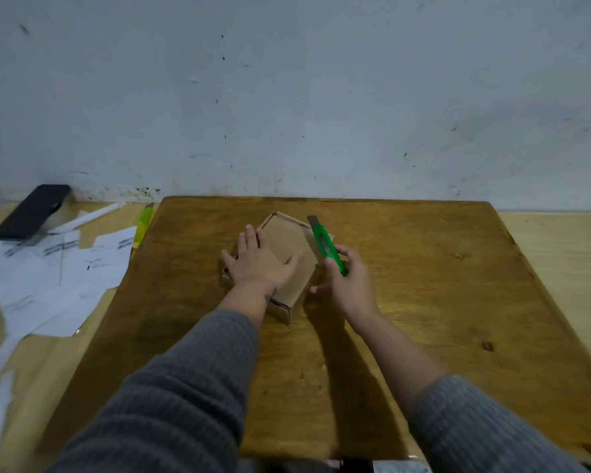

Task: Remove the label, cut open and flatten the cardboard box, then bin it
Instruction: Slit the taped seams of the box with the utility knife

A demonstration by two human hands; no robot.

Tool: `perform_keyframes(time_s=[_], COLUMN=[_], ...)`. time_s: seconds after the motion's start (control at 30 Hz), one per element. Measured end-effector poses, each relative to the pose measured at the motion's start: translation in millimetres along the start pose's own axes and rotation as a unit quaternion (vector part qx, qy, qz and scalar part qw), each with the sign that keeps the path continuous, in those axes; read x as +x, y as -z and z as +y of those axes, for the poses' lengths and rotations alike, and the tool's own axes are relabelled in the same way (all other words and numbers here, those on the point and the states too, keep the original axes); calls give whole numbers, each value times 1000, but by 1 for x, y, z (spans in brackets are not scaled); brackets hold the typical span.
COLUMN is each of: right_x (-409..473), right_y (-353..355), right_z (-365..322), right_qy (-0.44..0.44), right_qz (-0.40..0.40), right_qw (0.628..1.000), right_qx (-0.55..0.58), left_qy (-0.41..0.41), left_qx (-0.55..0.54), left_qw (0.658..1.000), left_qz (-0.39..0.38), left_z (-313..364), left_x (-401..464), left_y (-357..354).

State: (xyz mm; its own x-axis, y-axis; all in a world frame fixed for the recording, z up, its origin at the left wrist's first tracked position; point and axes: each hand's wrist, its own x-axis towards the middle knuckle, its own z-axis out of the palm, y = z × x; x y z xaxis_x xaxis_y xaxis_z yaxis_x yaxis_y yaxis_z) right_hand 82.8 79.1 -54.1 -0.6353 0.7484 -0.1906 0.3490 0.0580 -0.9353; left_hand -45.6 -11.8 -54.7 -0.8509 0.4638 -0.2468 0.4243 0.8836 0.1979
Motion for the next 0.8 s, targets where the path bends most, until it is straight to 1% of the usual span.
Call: perform_keyframes(time_s=[0.07, 0.13, 0.17, 0.23, 0.33, 0.4, 0.47, 0.6, 0.73, 0.8], right_x=[0, 3, 5, 8, 13, 19, 25, 34, 37, 38], right_y=[0, 5, 9, 15, 17, 11, 1, -11, -14, -13], right_z=[-1, -4, -7, -17, -35, -47, -54, -62, -64, -65], right_qy=[10, 47, 68, 100, 143, 159, 159, 164, 165, 166], right_qz=[34, 50, 46, 21, -10, -16, -31, -38, -39, -39], right_qw=[998, 986, 972, 931, 872, 845, 827, 803, 780, 775], right_qx=[-43, -153, -222, -349, -468, -510, -538, -571, -603, -608], left_qy=[-13, -31, -42, -63, -77, -75, -74, -73, -68, -66], left_qx=[27, 41, 44, 48, 58, 67, 74, 62, 50, 54], left_qw=[1000, 999, 998, 997, 995, 995, 994, 995, 996, 996], left_qz=[3, 14, 20, 22, 16, 14, 8, -16, -18, -18], left_z=[-5, -8, -9, -11, -14, -14, -11, -4, 3, 5], left_x=[-7, -11, -12, -13, -13, -14, -13, -12, -11, -12], left_y=[-6, -11, -12, -12, -12, -12, -11, -10, -13, -13])
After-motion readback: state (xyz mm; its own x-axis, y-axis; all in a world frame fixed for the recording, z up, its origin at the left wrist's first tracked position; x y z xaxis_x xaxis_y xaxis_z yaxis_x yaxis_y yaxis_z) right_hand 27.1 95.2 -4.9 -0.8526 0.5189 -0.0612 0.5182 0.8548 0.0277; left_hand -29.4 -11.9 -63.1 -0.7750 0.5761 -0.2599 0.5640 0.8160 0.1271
